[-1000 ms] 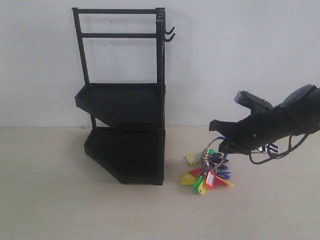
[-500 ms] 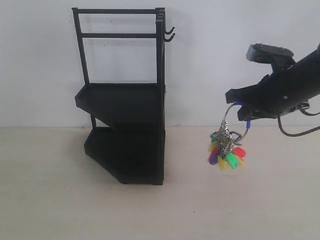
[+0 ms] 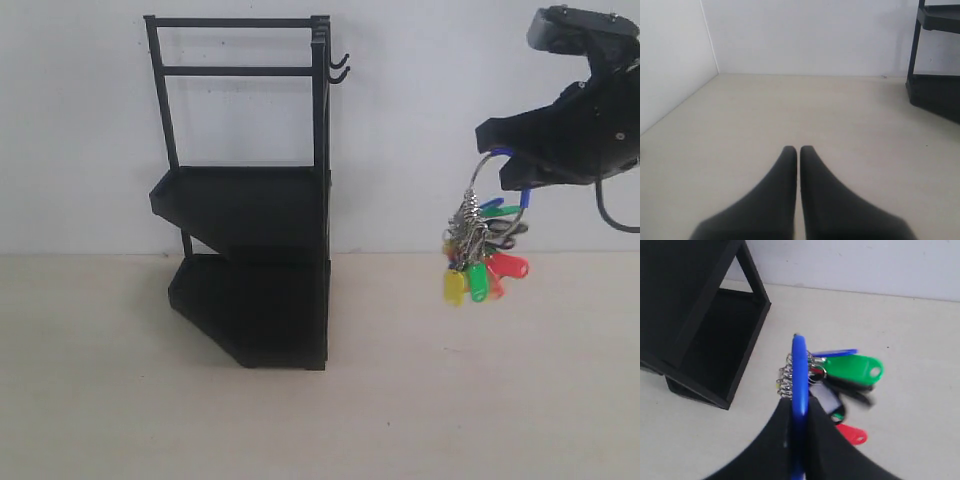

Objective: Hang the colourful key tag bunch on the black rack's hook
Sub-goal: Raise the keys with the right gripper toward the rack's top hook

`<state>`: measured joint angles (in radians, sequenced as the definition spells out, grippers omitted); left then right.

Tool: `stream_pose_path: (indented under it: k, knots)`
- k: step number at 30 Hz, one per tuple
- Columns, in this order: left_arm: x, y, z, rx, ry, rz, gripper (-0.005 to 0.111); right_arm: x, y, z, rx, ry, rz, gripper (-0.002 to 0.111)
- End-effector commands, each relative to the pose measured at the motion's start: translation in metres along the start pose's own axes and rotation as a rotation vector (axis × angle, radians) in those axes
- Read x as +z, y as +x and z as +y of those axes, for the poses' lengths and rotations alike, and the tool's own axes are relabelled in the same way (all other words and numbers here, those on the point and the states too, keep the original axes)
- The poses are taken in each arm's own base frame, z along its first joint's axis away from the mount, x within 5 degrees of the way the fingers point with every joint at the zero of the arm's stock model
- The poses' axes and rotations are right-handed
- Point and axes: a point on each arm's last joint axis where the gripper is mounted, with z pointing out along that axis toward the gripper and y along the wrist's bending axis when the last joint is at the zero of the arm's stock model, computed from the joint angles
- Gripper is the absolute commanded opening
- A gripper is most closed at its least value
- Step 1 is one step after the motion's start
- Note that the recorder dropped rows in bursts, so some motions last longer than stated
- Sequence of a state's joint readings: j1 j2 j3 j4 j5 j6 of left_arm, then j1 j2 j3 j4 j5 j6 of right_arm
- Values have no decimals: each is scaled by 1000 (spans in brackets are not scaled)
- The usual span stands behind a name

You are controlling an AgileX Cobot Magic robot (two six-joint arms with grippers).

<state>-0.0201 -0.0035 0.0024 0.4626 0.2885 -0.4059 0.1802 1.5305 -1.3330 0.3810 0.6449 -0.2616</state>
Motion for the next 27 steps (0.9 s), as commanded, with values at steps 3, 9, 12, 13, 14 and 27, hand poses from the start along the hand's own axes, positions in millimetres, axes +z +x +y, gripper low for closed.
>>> stream_pose_path:
  k: [3, 9, 12, 13, 14, 27]
  knots:
    - [0, -1, 0, -5, 3, -3, 4, -12, -10, 9, 41, 38, -104, 0]
    - [0, -1, 0, -5, 3, -3, 4, -10, -11, 17, 38, 29, -112, 0]
    - [0, -1, 0, -5, 3, -3, 4, -9, -12, 43, -166, -51, -151, 0]
    - [0, -1, 0, -5, 3, -3, 4, -9, -15, 47, -144, -55, -188, 0]
    - [0, -1, 0, -5, 3, -3, 4, -10, -18, 49, -98, -58, -223, 0]
    - [0, -1, 0, -5, 3, -3, 4, -8, -39, 53, -84, -23, -493, 0]
